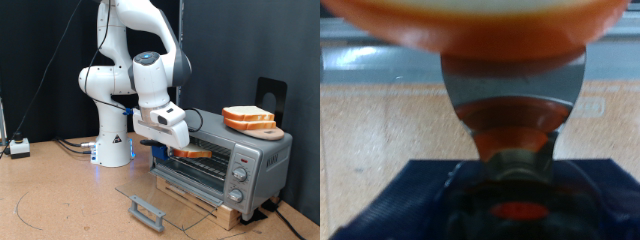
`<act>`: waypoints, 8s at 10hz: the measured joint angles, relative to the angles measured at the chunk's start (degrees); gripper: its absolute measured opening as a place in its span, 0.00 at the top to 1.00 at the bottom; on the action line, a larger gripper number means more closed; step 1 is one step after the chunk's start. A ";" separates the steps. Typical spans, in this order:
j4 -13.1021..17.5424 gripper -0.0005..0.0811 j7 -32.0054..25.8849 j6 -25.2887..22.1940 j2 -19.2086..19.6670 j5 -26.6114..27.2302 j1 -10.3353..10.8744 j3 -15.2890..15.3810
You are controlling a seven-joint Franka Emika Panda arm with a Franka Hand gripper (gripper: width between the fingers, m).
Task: Make a piece of toast with the oven
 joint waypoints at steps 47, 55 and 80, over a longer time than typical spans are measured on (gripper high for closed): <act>16.17 0.49 -4.37 -31.70 -6.89 2.96 -12.31 -10.97; 12.55 0.49 -3.11 -40.56 -12.54 13.90 -6.49 -5.30; -2.50 0.02 8.60 -40.52 -28.26 37.16 -1.25 9.75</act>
